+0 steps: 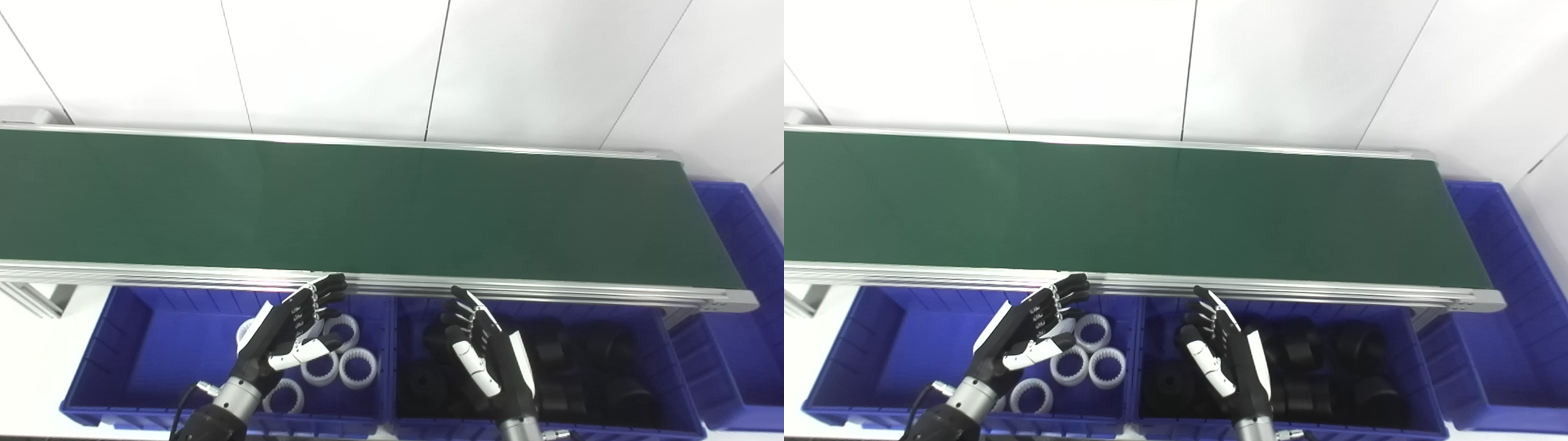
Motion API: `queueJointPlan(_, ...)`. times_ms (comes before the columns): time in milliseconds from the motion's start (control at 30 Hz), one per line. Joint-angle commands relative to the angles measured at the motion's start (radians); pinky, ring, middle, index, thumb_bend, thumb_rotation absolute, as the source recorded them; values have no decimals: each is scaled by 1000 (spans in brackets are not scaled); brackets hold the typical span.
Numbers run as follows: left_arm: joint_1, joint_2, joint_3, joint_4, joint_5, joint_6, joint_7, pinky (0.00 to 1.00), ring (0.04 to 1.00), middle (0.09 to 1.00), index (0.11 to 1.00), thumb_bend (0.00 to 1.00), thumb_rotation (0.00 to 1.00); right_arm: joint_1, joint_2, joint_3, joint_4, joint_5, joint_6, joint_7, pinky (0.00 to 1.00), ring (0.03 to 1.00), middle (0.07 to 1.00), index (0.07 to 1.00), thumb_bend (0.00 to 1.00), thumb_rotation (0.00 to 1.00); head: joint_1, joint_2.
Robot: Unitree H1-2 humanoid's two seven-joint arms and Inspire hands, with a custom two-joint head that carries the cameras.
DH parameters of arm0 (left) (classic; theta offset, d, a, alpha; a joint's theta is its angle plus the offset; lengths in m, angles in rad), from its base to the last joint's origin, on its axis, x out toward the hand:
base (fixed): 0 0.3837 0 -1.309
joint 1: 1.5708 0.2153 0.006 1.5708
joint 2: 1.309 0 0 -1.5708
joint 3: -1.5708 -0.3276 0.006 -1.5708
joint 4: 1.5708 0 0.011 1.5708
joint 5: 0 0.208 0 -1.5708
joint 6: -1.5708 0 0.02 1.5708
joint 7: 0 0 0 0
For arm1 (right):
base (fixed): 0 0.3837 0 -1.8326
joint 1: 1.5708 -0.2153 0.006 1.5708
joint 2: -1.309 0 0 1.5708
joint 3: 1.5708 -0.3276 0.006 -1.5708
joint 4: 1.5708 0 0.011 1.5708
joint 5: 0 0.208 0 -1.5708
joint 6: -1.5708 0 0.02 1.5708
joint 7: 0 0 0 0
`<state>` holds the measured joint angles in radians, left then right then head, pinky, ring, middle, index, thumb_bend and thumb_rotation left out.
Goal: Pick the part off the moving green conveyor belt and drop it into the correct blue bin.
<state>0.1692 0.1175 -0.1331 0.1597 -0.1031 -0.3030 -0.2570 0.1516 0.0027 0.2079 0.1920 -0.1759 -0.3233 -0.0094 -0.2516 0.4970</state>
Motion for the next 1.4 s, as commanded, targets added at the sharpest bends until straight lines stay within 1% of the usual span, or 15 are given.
queueJointPlan(0,-16,3,3,-16,-3,-29,-9,779,842,860,841,916,468,-9,5,2,-25,5,-33,7,688,763,803,880,591,763,1,0)
queueJointPlan(167,-16,2,3,-16,0,-27,-6,774,836,855,837,920,469,-8,3,3,-29,2,-32,7,686,762,805,881,576,758,2,1)
queueJointPlan(400,-15,1,4,-17,-3,-26,-7,765,834,852,836,928,467,-6,1,3,-28,7,-36,9,689,764,804,880,587,763,7,1)
queueJointPlan(467,-15,0,4,-18,-4,-27,-6,753,829,847,834,928,464,-6,1,3,-29,7,-37,10,689,763,804,881,574,757,7,3)
queueJointPlan(533,-14,-1,4,-19,-2,-29,-5,735,819,839,835,919,464,-5,1,2,-32,7,-33,10,685,760,802,881,577,761,6,3)
queueJointPlan(600,-14,-1,5,-19,1,-27,-2,727,809,829,833,931,469,-4,1,2,-34,6,-29,8,683,760,803,882,585,767,6,3)
queueJointPlan(700,-13,-2,5,-19,4,-25,1,724,794,816,835,940,471,-4,1,2,-35,6,-27,9,682,759,802,881,601,778,7,2)
queueJointPlan(800,-12,-2,5,-22,1,-23,1,721,781,807,838,941,469,-4,1,3,-34,8,-30,10,683,759,804,882,595,776,6,3)
queueJointPlan(1200,-12,-3,5,-21,0,-21,1,722,772,805,851,942,473,-3,0,3,-37,9,-27,11,682,758,805,884,589,770,11,1)
queueJointPlan(1267,-12,-5,5,-19,2,-24,3,719,770,804,850,942,472,-3,-1,2,-36,9,-30,10,680,758,804,883,583,766,24,2)
queueJointPlan(1300,-12,-5,5,-18,5,-26,4,715,770,805,850,940,470,-3,-2,2,-38,8,-29,10,679,758,804,883,578,763,45,-1)
queueJointPlan(1333,-13,-6,5,-18,7,-27,5,716,770,805,850,932,467,-2,-2,2,-39,7,-28,10,680,759,805,884,574,763,45,-1)
queueJointPlan(1367,-13,-7,4,-18,11,-26,7,716,770,805,851,929,466,-3,-4,1,-39,8,-28,10,680,760,805,885,573,763,85,-7)
